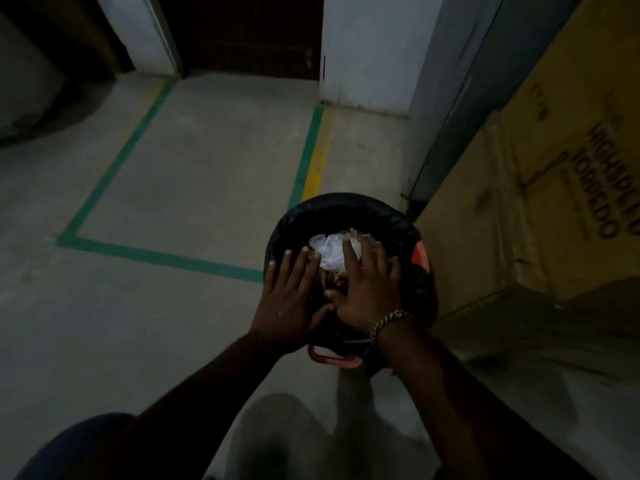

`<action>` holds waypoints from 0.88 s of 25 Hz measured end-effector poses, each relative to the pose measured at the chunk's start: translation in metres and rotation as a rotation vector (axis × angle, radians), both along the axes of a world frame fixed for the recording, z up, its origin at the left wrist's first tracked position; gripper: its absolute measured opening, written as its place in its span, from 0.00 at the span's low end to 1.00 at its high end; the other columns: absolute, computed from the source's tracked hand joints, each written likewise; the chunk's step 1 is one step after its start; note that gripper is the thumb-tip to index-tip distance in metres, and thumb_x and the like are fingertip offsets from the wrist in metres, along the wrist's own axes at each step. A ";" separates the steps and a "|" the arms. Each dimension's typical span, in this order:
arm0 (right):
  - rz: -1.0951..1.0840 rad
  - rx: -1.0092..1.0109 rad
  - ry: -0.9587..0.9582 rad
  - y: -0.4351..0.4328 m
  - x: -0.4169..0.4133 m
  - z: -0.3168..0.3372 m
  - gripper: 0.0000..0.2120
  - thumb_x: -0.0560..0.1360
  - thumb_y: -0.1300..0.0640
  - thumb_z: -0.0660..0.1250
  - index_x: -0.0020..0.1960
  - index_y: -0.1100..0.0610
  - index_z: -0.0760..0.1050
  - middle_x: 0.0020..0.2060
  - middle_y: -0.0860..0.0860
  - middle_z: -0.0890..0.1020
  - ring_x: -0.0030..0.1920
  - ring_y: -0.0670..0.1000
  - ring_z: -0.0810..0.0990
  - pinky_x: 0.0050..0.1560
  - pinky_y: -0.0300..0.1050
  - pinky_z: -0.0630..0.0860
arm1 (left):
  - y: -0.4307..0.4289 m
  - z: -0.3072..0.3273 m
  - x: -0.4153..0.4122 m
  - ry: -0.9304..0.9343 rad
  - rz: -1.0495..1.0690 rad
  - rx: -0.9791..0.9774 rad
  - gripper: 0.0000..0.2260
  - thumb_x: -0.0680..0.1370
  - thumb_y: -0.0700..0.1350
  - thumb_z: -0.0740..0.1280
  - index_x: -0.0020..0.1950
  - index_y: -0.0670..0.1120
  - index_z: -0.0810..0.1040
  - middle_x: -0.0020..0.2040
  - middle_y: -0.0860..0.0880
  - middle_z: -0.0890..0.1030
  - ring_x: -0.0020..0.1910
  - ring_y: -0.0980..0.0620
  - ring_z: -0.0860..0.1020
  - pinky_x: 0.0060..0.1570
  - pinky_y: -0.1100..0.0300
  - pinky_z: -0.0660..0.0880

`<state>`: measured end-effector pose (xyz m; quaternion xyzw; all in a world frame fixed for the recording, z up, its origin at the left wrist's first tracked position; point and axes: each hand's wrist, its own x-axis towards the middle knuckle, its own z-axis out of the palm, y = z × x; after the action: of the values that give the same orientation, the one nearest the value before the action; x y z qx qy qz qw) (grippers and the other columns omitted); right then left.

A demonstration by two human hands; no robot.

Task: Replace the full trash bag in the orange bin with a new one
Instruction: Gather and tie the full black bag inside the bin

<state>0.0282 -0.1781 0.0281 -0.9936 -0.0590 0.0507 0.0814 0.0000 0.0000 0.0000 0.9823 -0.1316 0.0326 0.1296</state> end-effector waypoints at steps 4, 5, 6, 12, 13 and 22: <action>0.004 0.002 -0.042 -0.008 -0.006 -0.054 0.47 0.70 0.32 0.61 0.81 0.45 0.44 0.81 0.55 0.50 0.79 0.61 0.49 0.75 0.69 0.50 | -0.003 -0.054 -0.009 -0.035 -0.076 0.055 0.40 0.79 0.68 0.55 0.82 0.48 0.48 0.83 0.47 0.48 0.81 0.44 0.43 0.76 0.37 0.52; -0.003 0.027 -0.049 -0.010 -0.008 -0.058 0.47 0.70 0.32 0.60 0.81 0.45 0.43 0.81 0.55 0.50 0.79 0.61 0.49 0.75 0.68 0.50 | -0.003 -0.056 -0.011 -0.067 -0.082 0.040 0.39 0.79 0.67 0.56 0.82 0.47 0.50 0.83 0.47 0.49 0.81 0.45 0.44 0.76 0.37 0.52; 0.003 0.044 -0.061 -0.012 -0.011 -0.063 0.46 0.71 0.32 0.60 0.81 0.45 0.43 0.81 0.55 0.51 0.79 0.60 0.50 0.75 0.67 0.51 | -0.004 -0.057 -0.013 -0.089 -0.102 0.011 0.39 0.78 0.67 0.58 0.82 0.46 0.53 0.82 0.46 0.51 0.81 0.45 0.45 0.75 0.37 0.52; 0.404 0.212 -0.106 -0.035 -0.033 -0.061 0.28 0.77 0.38 0.60 0.72 0.50 0.72 0.66 0.49 0.78 0.65 0.54 0.75 0.64 0.52 0.71 | 0.020 -0.057 -0.005 -0.147 -0.464 -0.003 0.38 0.77 0.61 0.66 0.77 0.37 0.63 0.81 0.43 0.58 0.81 0.41 0.51 0.74 0.34 0.54; 0.470 0.211 -0.100 -0.040 -0.036 -0.061 0.27 0.77 0.38 0.61 0.70 0.51 0.74 0.64 0.49 0.79 0.64 0.54 0.77 0.62 0.52 0.73 | 0.022 -0.057 -0.002 -0.157 -0.489 0.014 0.36 0.78 0.59 0.64 0.77 0.36 0.64 0.80 0.43 0.58 0.81 0.41 0.52 0.73 0.34 0.55; 0.396 0.170 -0.395 -0.054 0.003 -0.052 0.25 0.70 0.51 0.70 0.66 0.56 0.77 0.51 0.53 0.84 0.51 0.58 0.81 0.52 0.53 0.75 | -0.014 -0.028 0.048 -0.295 -0.286 -0.052 0.29 0.79 0.61 0.63 0.72 0.42 0.71 0.79 0.43 0.63 0.81 0.43 0.53 0.74 0.37 0.55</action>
<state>0.0312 -0.2321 -0.0237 -0.9430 -0.2705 -0.1338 0.1401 0.0483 -0.0143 -0.0278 0.9345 -0.2863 0.1606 0.1375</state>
